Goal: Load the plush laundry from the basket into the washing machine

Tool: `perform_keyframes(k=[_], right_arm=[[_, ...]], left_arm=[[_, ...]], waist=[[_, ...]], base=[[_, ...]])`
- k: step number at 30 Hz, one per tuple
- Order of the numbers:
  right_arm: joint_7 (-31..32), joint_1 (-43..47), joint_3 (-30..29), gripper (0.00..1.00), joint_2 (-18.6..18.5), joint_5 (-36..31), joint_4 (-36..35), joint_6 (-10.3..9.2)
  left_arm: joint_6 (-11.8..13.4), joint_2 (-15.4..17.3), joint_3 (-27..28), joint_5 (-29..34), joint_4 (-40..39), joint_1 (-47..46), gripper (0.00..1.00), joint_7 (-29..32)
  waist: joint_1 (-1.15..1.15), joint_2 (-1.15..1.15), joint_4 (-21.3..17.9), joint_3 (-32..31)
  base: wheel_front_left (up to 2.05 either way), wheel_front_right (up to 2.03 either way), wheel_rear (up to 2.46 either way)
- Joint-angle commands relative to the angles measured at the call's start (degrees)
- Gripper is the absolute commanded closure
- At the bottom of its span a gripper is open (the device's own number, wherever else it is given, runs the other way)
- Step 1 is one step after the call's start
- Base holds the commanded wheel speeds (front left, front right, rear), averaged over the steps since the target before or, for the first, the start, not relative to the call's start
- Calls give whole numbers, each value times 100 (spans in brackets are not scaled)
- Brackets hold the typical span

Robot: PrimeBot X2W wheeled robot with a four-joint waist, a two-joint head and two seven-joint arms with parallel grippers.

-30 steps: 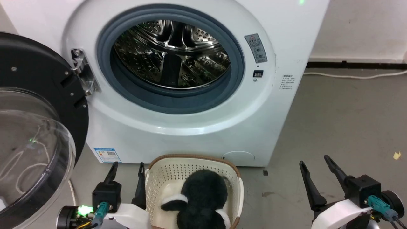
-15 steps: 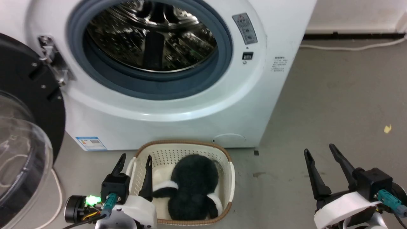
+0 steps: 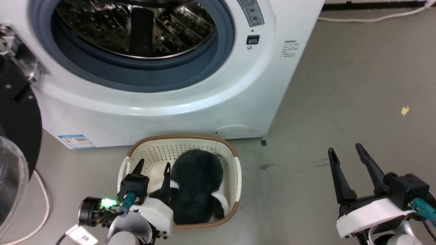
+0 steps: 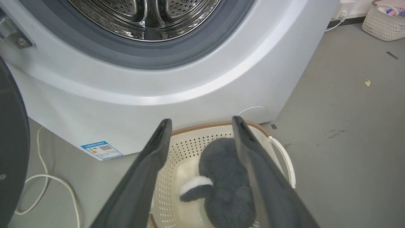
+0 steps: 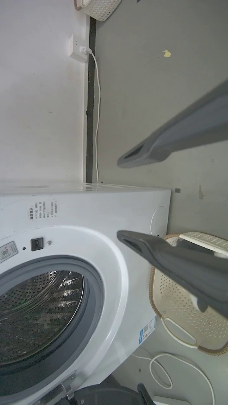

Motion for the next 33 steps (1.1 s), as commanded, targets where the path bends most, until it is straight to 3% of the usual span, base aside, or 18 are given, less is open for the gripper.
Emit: perform_keyframes(k=[1, 25, 33], right_arm=[[-56, -121, 7, 0, -3, 67, -43, -2], [-343, -486, 137, 0, -4, 448, -68, -3], [-438, -633, 221, 0, -4, 646, -63, -3]], left_arm=[[-49, 41, -62, -50, 164, -154, 0, 40], [-361, 234, -503, -315, 2332, -1346, 0, 79], [-195, 416, -727, -251, 3055, -1943, 0, 235]], waist=[[0, 0, -56, 100], [0, 0, -542, 1154], [0, 0, -788, 1619]], base=[[0, 0, 0], [0, 0, 0], [0, 0, 0]])
